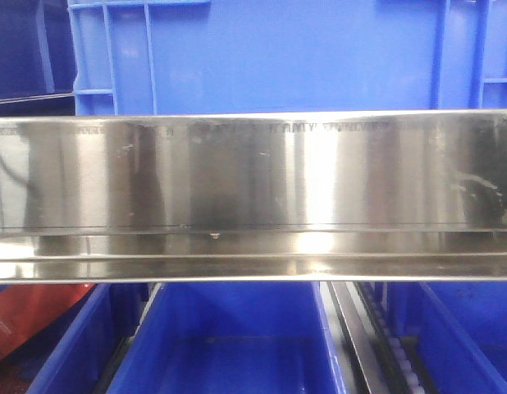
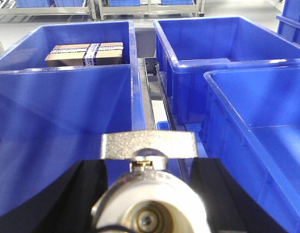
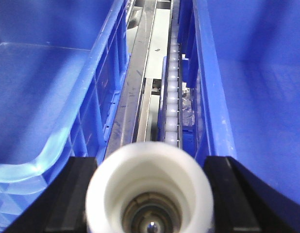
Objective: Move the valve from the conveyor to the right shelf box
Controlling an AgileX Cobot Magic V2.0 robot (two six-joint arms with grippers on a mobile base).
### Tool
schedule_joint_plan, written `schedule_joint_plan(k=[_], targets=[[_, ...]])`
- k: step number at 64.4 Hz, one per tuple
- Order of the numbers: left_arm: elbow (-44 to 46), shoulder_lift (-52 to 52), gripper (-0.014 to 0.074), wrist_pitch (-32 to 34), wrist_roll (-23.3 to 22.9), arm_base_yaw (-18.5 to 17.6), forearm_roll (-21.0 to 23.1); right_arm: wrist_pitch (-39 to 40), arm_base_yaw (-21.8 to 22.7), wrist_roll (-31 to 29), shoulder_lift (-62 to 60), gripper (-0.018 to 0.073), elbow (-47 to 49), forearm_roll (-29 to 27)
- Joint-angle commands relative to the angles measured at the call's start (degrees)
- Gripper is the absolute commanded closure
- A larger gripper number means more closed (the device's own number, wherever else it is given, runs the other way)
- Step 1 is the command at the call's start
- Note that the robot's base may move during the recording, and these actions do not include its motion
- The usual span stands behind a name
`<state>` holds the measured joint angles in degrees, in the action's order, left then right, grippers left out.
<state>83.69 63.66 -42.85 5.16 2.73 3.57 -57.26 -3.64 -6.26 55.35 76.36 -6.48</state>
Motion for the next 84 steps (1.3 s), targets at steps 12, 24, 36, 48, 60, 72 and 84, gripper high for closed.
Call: schedule_joint_plan(k=[12,24,36,48,60,72,84], targets=[[0.6,-0.6,0.0708,3.2,-0.2,-0.2,0.3,4.0,0.0,-0.3,-0.6,0.0714,0.8,0.2],[0.6,-0.6,0.0708,3.2,-0.2,-0.2,1.5,5.0,0.0,-0.3,-0.5,0.0714,0.8,0.2],[1.5,0.0,0.0708,6.1,-0.2,-0.7,3.1,7.0,-0.1,-0.3,0.9,0.0714,3.3,0.0],[10.6,5.3,0.0708,0.9,0.9,-7.8,3.1,7.6,-5.0,-0.3,7.5,0.0714,14.9,-0.4],[22.9,15.2,0.0708,-3.8,0.9,-18.7,2.4,7.6,-13.4,-0.3,16.8,0.0714,27.4,-0.4],[29.9,25.4,0.0708,-4.7,0.9,-26.6,2.4,7.5,-19.0,-0.3,26.6,0.0714,34.4,-0.4],[30.6,34.0,0.0708,-5.5,0.9,-30.0,2.3,5.9,-20.2,-0.3,34.3,0.0714,34.9,-0.4]])
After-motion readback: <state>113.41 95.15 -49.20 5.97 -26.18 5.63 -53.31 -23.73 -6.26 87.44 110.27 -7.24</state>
